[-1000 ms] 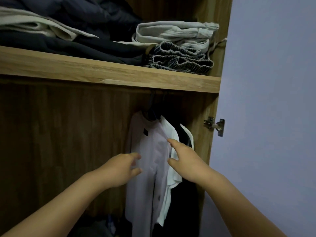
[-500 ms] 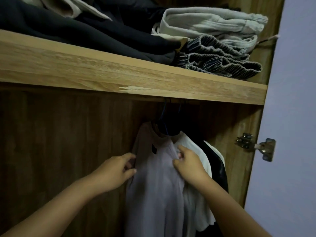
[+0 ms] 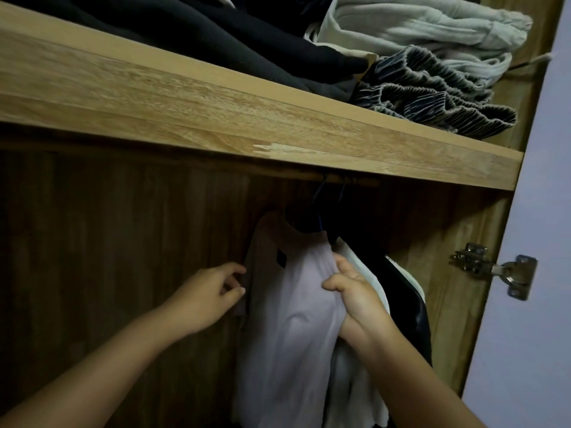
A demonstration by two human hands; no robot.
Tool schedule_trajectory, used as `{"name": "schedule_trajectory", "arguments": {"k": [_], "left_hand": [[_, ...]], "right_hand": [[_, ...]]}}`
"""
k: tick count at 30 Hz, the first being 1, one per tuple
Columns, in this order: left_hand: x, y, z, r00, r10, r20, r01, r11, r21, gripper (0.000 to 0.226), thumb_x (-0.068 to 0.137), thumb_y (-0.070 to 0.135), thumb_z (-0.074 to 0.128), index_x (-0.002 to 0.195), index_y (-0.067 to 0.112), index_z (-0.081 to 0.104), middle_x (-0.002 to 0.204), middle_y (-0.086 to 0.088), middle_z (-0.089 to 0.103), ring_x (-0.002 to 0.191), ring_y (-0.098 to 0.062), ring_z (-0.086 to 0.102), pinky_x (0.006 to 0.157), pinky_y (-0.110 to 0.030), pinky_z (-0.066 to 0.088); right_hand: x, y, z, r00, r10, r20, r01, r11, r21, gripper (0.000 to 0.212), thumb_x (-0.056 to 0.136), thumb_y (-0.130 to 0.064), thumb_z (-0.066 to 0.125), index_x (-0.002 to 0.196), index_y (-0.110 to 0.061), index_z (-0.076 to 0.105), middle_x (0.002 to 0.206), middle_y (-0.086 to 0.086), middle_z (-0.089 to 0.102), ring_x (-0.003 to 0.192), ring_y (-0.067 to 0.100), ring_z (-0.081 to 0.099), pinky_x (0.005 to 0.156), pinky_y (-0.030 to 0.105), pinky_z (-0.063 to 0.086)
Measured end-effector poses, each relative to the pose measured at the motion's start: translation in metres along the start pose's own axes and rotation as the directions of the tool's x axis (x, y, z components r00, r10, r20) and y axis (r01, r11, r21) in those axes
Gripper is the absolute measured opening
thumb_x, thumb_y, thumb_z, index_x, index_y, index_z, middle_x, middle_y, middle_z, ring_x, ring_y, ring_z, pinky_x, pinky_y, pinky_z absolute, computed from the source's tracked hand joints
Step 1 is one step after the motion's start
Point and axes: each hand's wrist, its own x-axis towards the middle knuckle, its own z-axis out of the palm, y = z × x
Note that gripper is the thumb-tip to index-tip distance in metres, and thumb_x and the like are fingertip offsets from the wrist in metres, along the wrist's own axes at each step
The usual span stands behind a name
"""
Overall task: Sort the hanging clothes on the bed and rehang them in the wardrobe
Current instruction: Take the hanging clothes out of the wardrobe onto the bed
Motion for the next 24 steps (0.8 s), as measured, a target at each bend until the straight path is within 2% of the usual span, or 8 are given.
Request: {"name": "schedule_trajectory", "arguments": {"k": [2,6,10,12,15,20,22,24], "left_hand": [[-0.001,-0.001,0.001,1.000,-0.013,-0.021,0.013,1.000,-0.004,0.039,0.094,0.022,0.051,0.132,0.024,0.044,0.099,0.011,0.055,0.091,-0.007,0.058,0.081,-0.022,0.049],[0.000,-0.003,0.006,0.998,-0.014,-0.067,0.012,1.000,-0.027,0.034,0.092,0.018,0.054,0.126,0.018,0.052,0.097,0.005,0.060,0.091,-0.015,0.061,0.083,-0.028,0.048],[0.002,0.001,0.009,0.981,0.028,-0.190,-0.038,0.998,-0.051,0.029,0.089,0.012,0.056,0.118,0.013,0.059,0.093,0.002,0.062,0.094,-0.020,0.063,0.082,-0.029,0.048],[0.003,0.007,0.012,0.965,0.039,-0.260,-0.053,0.997,-0.049,0.030,0.089,0.010,0.055,0.119,0.010,0.059,0.103,-0.005,0.065,0.101,-0.023,0.062,0.085,-0.028,0.045],[0.003,0.021,0.016,0.944,0.044,-0.326,-0.041,0.999,0.016,0.038,0.092,0.014,0.051,0.130,0.008,0.050,0.128,-0.014,0.056,0.119,-0.029,0.052,0.095,-0.031,0.039],[-0.010,0.057,0.031,0.898,0.133,-0.419,-0.121,0.991,0.055,0.054,0.096,0.017,0.045,0.146,0.013,0.026,0.152,-0.008,0.028,0.140,-0.026,0.027,0.113,-0.037,0.022],[-0.018,0.069,0.041,0.891,0.179,-0.417,-0.146,0.983,0.111,0.053,0.097,0.022,0.042,0.146,0.015,0.025,0.154,-0.005,0.023,0.142,-0.022,0.020,0.115,-0.039,0.018],[-0.028,0.080,0.050,0.909,0.183,-0.375,-0.123,0.976,0.180,0.046,0.098,0.032,0.037,0.142,0.018,0.036,0.153,0.000,0.027,0.143,-0.017,0.018,0.115,-0.040,0.012]], "right_hand": [[-0.006,-0.010,0.000,1.000,-0.030,0.009,0.029,0.998,0.050,0.053,0.076,0.021,0.028,0.111,-0.003,0.059,0.087,0.011,0.072,0.077,0.021,0.071,0.061,0.027,0.058],[-0.027,-0.028,-0.013,1.000,-0.006,0.023,0.005,0.998,0.064,0.055,0.075,0.017,0.031,0.111,-0.009,0.062,0.101,0.011,0.070,0.093,0.025,0.067,0.077,0.034,0.053],[-0.059,-0.038,-0.036,0.996,0.049,0.076,-0.049,0.999,-0.005,0.056,0.058,0.009,0.043,0.101,-0.014,0.069,0.098,0.009,0.073,0.083,0.023,0.071,0.065,0.033,0.054],[-0.078,-0.045,-0.048,0.990,0.079,0.118,-0.078,0.997,-0.015,0.058,0.046,0.004,0.055,0.098,-0.014,0.074,0.103,0.011,0.071,0.086,0.026,0.071,0.061,0.033,0.058],[-0.105,-0.059,-0.067,0.977,0.147,0.155,-0.139,0.988,-0.063,0.069,0.036,0.003,0.061,0.103,-0.013,0.072,0.111,0.018,0.067,0.093,0.034,0.067,0.071,0.041,0.059],[-0.155,-0.088,-0.092,0.959,0.205,0.197,-0.182,0.975,-0.129,0.065,0.036,0.007,0.060,0.098,-0.006,0.071,0.108,0.024,0.066,0.090,0.038,0.067,0.068,0.043,0.058],[-0.174,-0.098,-0.110,0.948,0.241,0.208,-0.216,0.967,-0.135,0.067,0.039,0.008,0.060,0.104,-0.004,0.068,0.112,0.026,0.064,0.095,0.039,0.065,0.072,0.044,0.058],[-0.193,-0.109,-0.124,0.909,0.289,0.300,-0.264,0.957,-0.123,0.064,0.054,0.011,0.058,0.118,0.000,0.059,0.121,0.028,0.057,0.105,0.040,0.061,0.084,0.045,0.054]]}}
